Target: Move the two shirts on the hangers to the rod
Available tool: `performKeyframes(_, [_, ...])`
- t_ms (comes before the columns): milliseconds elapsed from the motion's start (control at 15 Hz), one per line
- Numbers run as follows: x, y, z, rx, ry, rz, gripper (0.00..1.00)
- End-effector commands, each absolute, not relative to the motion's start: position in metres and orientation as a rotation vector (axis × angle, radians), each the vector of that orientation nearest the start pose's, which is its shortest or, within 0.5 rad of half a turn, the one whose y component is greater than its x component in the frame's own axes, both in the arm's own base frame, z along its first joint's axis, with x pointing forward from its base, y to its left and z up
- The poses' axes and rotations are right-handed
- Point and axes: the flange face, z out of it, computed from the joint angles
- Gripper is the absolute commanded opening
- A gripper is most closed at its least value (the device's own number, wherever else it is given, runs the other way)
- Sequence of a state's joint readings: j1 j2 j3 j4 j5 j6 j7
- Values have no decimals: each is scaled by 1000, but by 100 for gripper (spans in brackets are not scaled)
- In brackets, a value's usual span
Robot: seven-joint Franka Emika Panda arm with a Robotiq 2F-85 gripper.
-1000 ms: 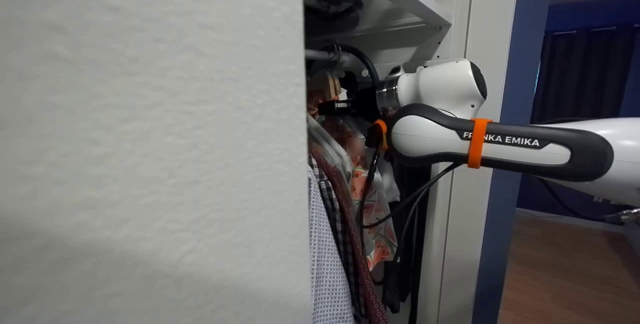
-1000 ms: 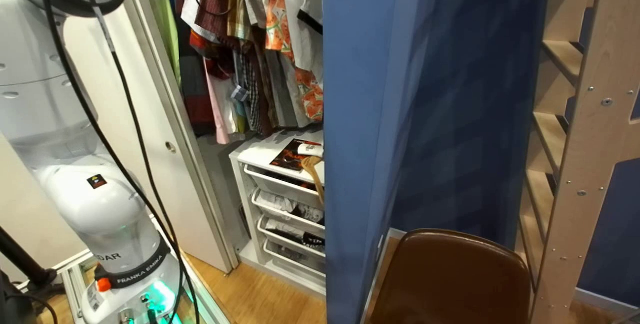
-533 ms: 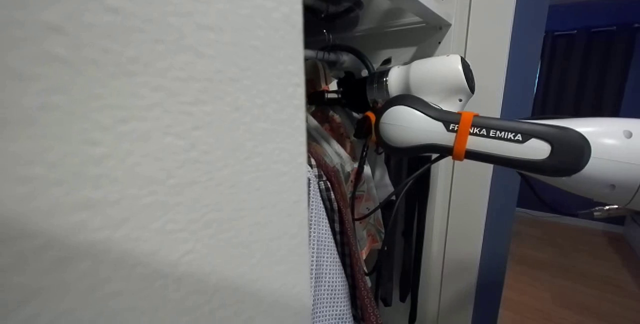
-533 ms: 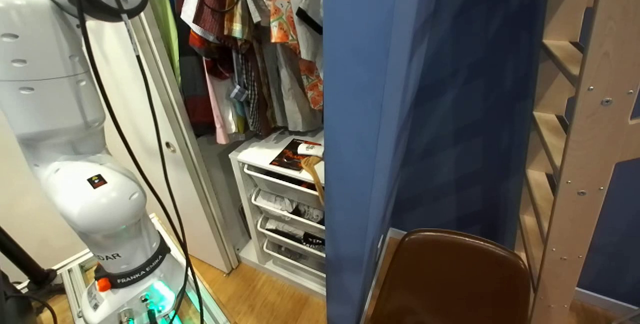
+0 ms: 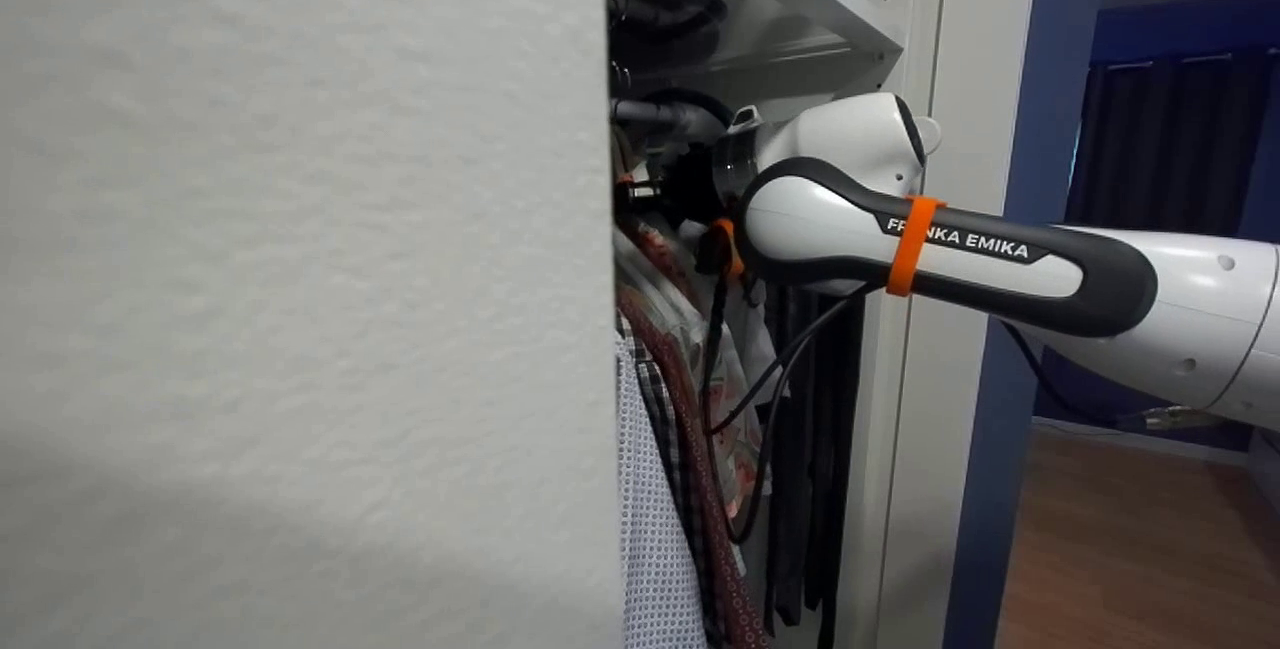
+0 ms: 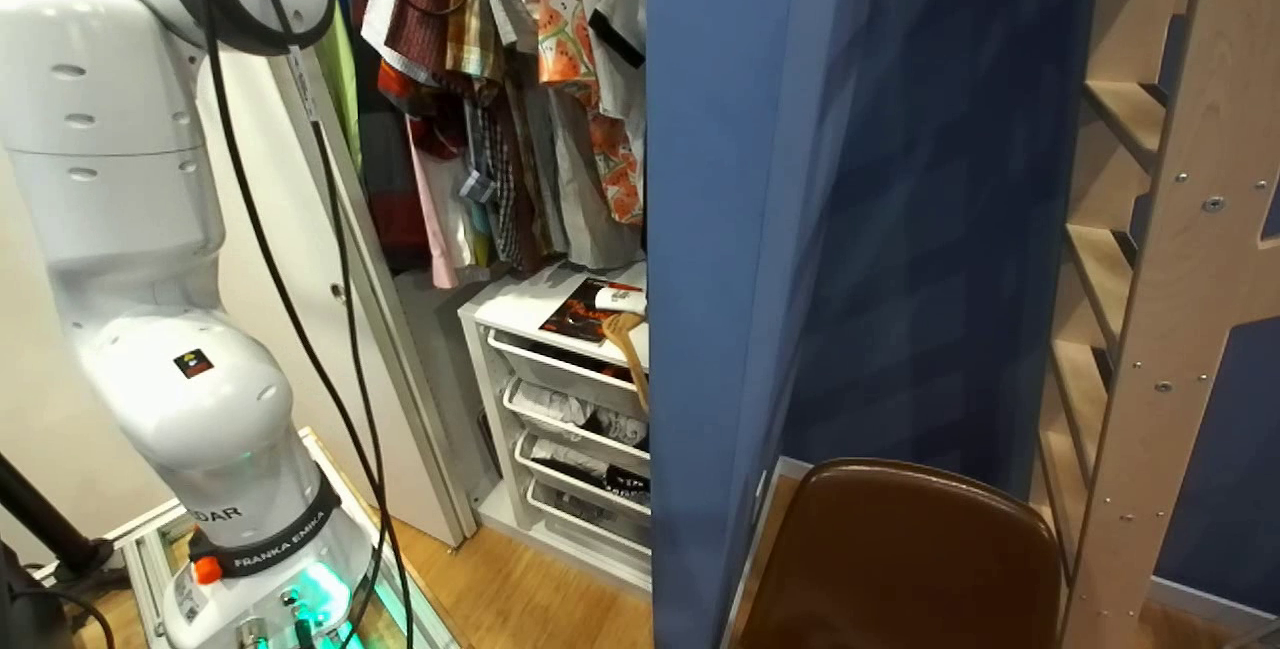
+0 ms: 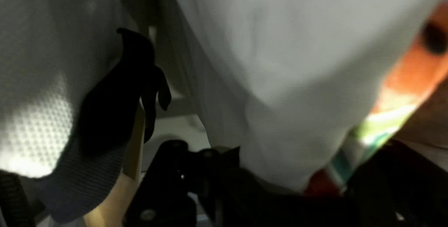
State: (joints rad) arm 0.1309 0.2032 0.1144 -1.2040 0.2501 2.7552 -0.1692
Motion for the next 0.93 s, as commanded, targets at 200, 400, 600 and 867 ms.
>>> performKeyframes(200, [636,127,854,-2214,-349,-1742,1])
performKeyframes(400, [642,126,850,-2251,-365,-1693,1])
performKeyframes(600, [648,126,847,-2277,-371,-1648,1])
performKeyframes(867, [650,123,849,-2305,-377,-1634,32])
